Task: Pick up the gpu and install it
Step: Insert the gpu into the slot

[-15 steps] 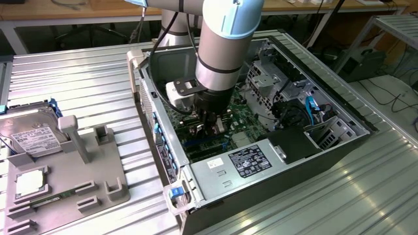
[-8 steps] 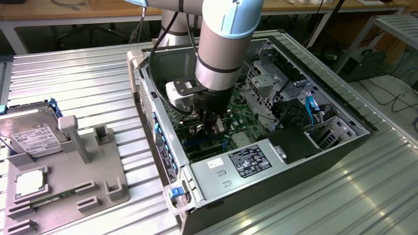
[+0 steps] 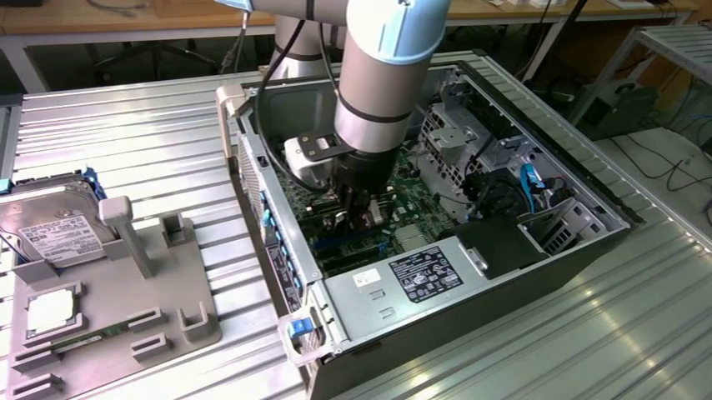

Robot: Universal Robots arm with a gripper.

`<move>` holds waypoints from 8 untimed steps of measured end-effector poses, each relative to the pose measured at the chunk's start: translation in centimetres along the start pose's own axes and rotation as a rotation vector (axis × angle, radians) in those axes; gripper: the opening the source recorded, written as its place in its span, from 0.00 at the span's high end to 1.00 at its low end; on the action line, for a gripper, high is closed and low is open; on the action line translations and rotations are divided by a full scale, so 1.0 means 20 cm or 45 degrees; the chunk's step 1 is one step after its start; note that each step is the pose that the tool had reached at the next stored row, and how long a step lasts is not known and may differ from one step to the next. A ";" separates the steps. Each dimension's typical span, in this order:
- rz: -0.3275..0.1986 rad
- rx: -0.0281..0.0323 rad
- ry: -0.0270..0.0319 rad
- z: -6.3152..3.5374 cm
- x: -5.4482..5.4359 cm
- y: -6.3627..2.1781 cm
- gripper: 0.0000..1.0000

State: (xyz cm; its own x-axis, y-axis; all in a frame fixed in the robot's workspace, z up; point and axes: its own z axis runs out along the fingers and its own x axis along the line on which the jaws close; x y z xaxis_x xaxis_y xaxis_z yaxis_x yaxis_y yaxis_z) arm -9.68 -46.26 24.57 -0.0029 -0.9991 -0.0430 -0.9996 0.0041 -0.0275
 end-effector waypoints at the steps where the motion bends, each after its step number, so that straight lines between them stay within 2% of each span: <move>1: 0.000 0.0000 0.0000 0.000 0.00 -0.002 0.72; 8: 0.000 -0.0001 0.0026 0.000 0.00 -0.010 0.72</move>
State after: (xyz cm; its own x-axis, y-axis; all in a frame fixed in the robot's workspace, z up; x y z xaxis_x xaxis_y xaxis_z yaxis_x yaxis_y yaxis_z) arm -9.49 -46.22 24.57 -0.0028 -0.9992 -0.0409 -0.9996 0.0039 -0.0274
